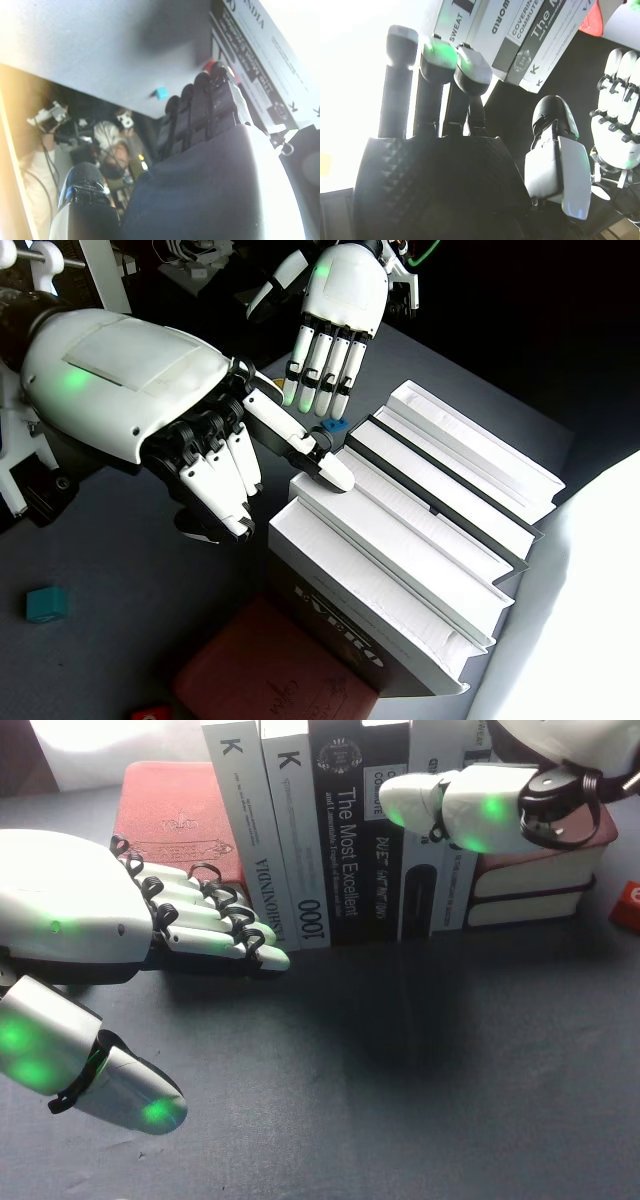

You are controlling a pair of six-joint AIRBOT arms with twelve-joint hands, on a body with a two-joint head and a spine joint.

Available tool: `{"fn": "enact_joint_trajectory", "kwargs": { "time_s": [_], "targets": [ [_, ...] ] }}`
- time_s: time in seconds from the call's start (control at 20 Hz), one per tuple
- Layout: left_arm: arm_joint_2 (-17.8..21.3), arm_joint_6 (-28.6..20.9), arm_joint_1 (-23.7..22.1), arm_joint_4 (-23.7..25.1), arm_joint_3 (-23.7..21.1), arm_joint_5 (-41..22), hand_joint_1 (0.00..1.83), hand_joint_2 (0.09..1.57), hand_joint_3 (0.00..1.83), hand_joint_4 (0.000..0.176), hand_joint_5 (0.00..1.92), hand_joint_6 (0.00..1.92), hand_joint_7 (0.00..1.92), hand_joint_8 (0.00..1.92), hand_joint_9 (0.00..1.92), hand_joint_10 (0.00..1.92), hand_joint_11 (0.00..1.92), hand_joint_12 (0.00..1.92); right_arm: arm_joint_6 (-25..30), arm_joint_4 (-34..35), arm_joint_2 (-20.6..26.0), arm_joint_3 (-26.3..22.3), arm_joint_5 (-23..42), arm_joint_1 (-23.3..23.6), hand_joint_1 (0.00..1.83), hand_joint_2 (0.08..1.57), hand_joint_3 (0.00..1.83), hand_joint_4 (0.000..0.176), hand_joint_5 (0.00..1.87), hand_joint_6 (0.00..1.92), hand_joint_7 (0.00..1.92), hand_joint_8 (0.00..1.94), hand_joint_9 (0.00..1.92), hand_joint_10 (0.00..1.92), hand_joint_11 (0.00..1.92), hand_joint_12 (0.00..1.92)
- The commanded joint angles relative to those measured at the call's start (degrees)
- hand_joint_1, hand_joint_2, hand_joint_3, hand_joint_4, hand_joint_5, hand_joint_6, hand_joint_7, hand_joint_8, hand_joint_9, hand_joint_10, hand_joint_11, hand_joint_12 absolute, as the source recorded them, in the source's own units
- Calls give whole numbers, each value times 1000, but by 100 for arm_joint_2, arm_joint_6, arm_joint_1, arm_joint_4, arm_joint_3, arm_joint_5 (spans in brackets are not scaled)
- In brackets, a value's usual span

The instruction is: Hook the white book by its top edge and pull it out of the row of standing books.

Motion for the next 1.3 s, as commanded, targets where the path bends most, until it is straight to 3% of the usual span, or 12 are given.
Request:
{"fn": "enact_joint_trajectory", "kwargs": {
  "time_s": [0.0,0.3,0.65,1.25],
  "targets": [
    [18,-30,-64,-283,25,154,0,1064,5,0,0,0,0,0,0,0,0,0,-28,-234,67,-53,232,46,0,1144,0,0,328,1,1198,1941,1110,1921,728,1921],
    [15,-29,-57,-282,38,164,0,1069,6,0,0,0,0,0,0,0,0,0,-113,-17,154,-217,267,-37,0,1126,0,0,350,5,1234,1941,1169,1921,785,1921],
    [15,-29,-38,-283,66,164,0,1072,6,0,0,0,0,0,0,0,0,0,-264,232,249,-384,333,-55,0,1124,0,0,337,0,1198,1941,1093,1921,746,1921],
    [15,-72,-25,-286,116,143,0,1072,4,0,0,0,0,0,0,0,0,0,-571,468,366,-972,779,-161,0,1157,3,0,574,25,1170,1941,1107,1921,764,1921]
  ]
}}
